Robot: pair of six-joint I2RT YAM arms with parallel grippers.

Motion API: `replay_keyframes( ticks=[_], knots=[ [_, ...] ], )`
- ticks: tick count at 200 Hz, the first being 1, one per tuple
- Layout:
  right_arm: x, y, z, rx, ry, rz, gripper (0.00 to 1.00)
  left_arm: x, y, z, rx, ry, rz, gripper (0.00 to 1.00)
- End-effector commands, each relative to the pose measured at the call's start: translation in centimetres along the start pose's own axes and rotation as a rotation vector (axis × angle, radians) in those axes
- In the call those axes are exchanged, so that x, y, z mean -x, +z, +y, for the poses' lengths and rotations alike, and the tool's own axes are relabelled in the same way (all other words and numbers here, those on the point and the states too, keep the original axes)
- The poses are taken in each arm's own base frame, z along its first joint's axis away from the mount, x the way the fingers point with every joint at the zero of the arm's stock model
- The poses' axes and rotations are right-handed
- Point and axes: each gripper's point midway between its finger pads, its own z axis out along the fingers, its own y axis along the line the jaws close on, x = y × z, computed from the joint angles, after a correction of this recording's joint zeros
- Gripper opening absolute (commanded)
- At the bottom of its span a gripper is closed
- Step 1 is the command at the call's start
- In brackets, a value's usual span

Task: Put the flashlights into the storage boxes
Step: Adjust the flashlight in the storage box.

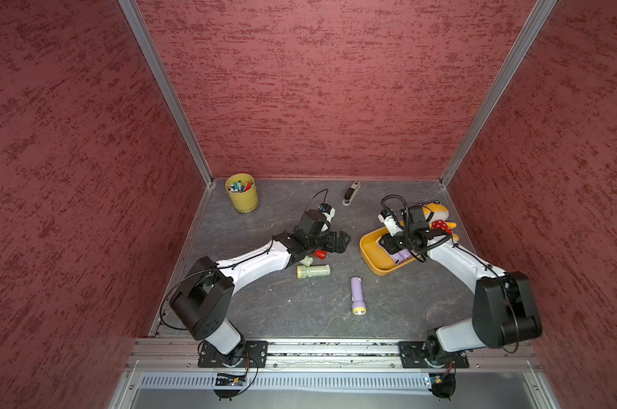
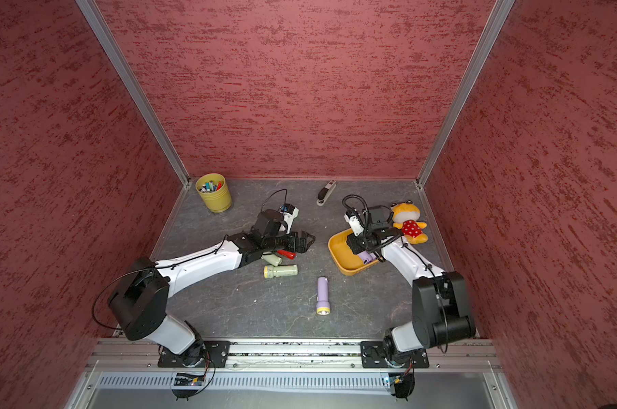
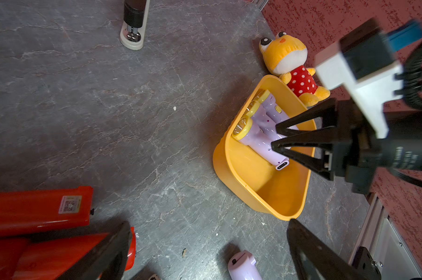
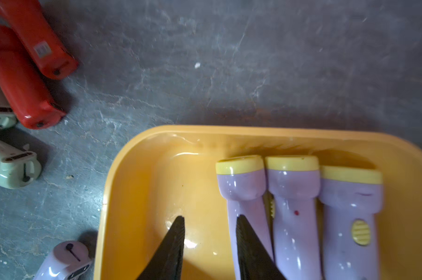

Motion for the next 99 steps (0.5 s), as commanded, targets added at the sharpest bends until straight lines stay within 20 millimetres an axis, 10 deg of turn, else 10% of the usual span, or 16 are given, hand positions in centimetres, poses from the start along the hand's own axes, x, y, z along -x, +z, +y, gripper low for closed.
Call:
replay_keyframes(
  ticks=[1, 99],
  knots=[
    [-1.1, 1.0, 0.3, 0.021, 0.021, 0.067, 0.38, 0.4, 0.3, -0.2, 0.0, 0.01, -0.016, 0.99],
    [-2.4, 1.6, -4.4, -0.239, 0.061, 0.13, 0.45, 0.6, 0.4, -0.3, -0.002, 0.012, -0.016, 0.99]
  ],
)
